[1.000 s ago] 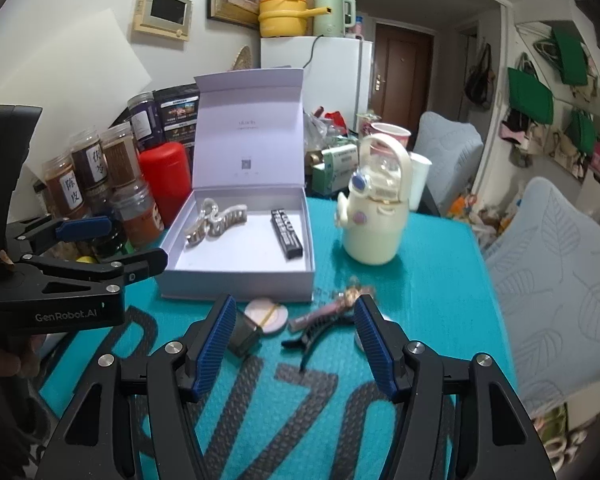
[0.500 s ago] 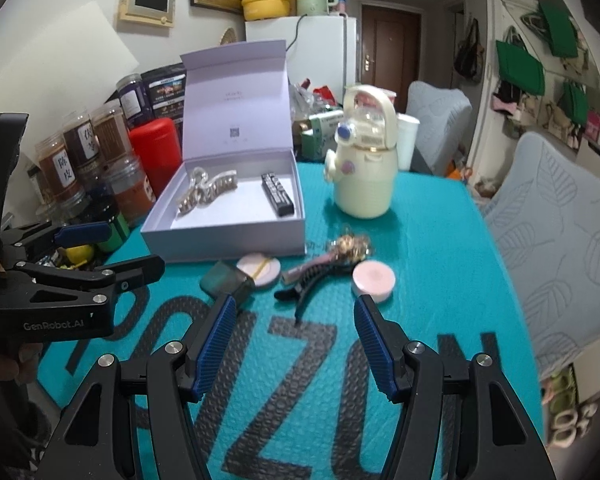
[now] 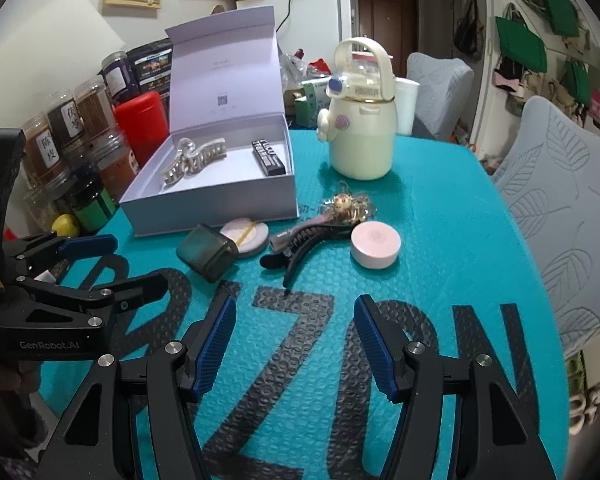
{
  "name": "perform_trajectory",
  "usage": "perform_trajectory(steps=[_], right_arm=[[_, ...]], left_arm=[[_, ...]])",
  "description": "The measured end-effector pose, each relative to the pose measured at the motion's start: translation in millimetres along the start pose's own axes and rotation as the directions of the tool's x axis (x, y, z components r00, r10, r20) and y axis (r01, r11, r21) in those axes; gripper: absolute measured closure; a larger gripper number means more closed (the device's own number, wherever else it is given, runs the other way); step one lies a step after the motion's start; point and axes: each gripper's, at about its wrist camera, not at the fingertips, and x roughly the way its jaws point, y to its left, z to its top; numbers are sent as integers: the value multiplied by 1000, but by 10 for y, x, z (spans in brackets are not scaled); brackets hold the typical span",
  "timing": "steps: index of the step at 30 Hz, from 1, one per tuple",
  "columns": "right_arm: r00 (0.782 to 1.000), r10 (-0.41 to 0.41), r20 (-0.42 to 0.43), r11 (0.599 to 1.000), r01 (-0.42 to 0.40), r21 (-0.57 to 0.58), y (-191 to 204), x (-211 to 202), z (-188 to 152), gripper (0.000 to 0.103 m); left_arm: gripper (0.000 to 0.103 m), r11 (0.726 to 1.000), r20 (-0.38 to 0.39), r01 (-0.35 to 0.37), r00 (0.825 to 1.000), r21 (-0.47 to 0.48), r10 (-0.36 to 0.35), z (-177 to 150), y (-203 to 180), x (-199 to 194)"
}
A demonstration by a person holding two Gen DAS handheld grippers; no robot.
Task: Organize rigid objects
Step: 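Lower the left tool onto the smoky grey square case and close it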
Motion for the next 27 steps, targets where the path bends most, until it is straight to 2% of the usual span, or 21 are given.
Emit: perform_trajectory(steps=[22, 27], right_arm=[[996, -18, -91, 998, 24, 58, -426, 583, 161, 41], [994, -37, -100, 996, 44, 72, -538, 688, 219, 41]], left_arm=[[16, 999, -100, 46, 994, -18, -48, 237, 52, 683], [27, 1000, -113, 22, 993, -9, -23, 278, 49, 785]])
